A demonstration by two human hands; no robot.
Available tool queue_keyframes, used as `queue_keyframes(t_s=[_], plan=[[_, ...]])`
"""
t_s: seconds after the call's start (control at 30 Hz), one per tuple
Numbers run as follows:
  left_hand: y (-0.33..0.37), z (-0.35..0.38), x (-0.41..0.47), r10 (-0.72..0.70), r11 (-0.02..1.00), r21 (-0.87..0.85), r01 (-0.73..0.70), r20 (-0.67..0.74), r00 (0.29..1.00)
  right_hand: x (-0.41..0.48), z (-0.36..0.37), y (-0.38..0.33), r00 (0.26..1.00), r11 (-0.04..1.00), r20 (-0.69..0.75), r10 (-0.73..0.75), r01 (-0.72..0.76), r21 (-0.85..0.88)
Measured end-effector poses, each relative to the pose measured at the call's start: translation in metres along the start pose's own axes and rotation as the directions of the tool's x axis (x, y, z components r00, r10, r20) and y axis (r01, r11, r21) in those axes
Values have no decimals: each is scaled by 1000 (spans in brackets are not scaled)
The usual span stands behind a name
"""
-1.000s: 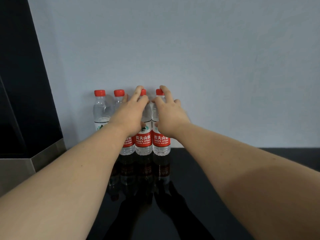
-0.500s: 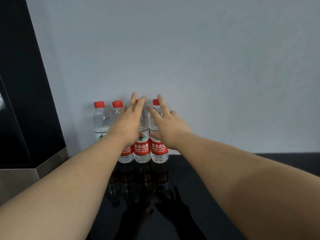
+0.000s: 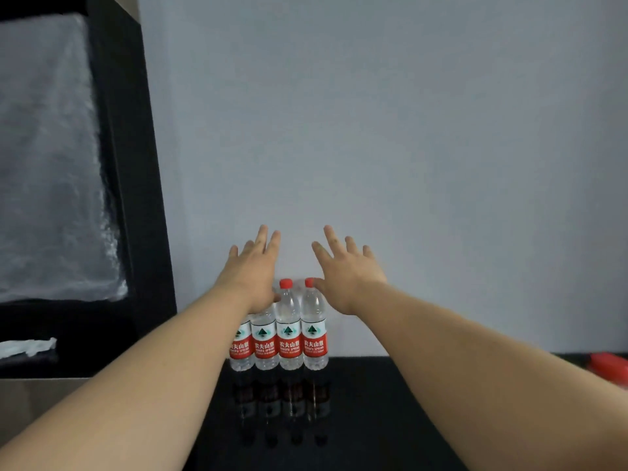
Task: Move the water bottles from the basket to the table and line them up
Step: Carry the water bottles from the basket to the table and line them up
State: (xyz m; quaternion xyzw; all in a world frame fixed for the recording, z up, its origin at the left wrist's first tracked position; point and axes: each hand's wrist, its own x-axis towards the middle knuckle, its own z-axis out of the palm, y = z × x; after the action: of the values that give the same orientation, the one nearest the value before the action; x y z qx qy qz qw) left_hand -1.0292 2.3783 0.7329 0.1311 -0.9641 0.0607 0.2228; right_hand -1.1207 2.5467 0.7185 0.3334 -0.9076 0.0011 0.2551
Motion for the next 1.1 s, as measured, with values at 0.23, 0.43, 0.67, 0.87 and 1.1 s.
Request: queue_keyframes(t_s=[0.23, 0.43, 0.67, 0.87, 1.1], plan=[[61, -94, -76, 47, 997, 66, -44, -47, 998, -85, -100, 27, 998, 999, -56, 22, -23, -28], [118, -129, -130, 57, 997, 52, -54, -61, 997, -165, -135, 60, 996, 998, -76, 54, -56, -28], [215, -126, -166, 103, 995, 8, -103, -11, 995, -240, -138, 116, 990, 992, -68, 123, -124, -11], [303, -103, -174, 223, 974, -44, -223, -3, 975, -285, -123, 175, 977, 979, -70, 201, -202, -2], [370, -56, -178, 268, 955, -134, -266, -4, 963, -321, -83, 229, 956, 956, -52, 290, -291, -19]])
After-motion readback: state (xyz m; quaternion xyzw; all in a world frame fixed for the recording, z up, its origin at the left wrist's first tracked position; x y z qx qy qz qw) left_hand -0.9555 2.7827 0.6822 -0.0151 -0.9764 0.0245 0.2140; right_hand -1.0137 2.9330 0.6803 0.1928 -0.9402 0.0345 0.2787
